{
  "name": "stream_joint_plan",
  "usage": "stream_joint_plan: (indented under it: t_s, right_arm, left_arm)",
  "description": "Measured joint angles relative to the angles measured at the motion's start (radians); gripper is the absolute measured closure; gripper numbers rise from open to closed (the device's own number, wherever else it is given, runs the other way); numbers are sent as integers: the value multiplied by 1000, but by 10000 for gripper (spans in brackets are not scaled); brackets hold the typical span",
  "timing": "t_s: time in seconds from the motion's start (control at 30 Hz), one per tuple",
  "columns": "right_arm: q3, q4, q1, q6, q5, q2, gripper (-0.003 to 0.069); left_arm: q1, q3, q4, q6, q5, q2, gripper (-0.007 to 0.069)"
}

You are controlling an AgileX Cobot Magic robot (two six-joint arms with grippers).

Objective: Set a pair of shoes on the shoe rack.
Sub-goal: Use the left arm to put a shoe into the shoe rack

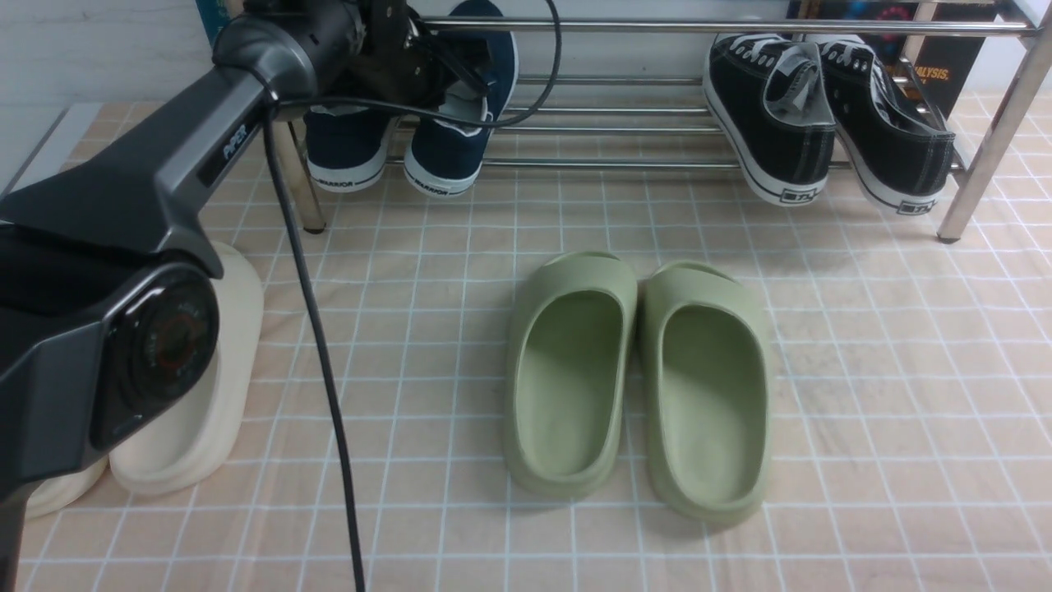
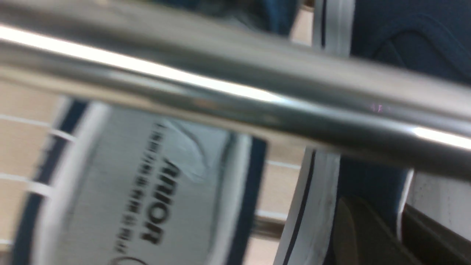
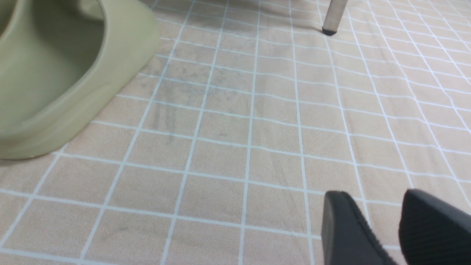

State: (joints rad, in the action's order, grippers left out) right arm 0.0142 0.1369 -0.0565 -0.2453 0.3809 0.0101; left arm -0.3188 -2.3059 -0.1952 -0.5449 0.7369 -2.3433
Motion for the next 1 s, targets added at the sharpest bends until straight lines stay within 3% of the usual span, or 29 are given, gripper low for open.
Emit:
stream_joint_plan:
  t_s: [0.07, 0.33, 0.43, 0.57, 0.63, 0.67, 0.7, 0.77, 0.8, 1.0]
  right_arm:
    - [0, 0, 0, 0, 0, 0, 419]
    - [0, 0, 0, 0, 0, 0, 419]
    - [0, 0, 0, 0, 0, 0, 419]
    - [0, 0, 0, 0, 0, 0, 419]
    - [0, 0, 0, 0, 0, 0, 419]
    - [0, 0, 0, 0, 0, 0, 419]
    - [0, 0, 0, 0, 0, 0, 419]
    - [0, 0, 0, 0, 0, 0, 419]
    - [0, 0, 0, 0, 0, 0, 419]
    - [0, 0, 0, 0, 0, 0, 419]
  left_arm:
    - [0, 0, -9, -5, -6, 0, 529]
    - [0, -3, -13, -7, 10, 3, 208]
    - [0, -3, -12, 15, 54, 15, 176]
    - [0, -7, 5, 61, 109, 24, 227]
    - [0, -7, 18, 89, 124, 19, 333]
    - [0, -7, 18, 89, 124, 18, 333]
    - [0, -7, 25, 100, 129, 10, 437]
    - [0, -7, 25, 104, 132, 8, 494]
    - [2, -7, 26, 109, 138, 7, 561]
    - [5, -4, 131, 128, 129, 7, 591]
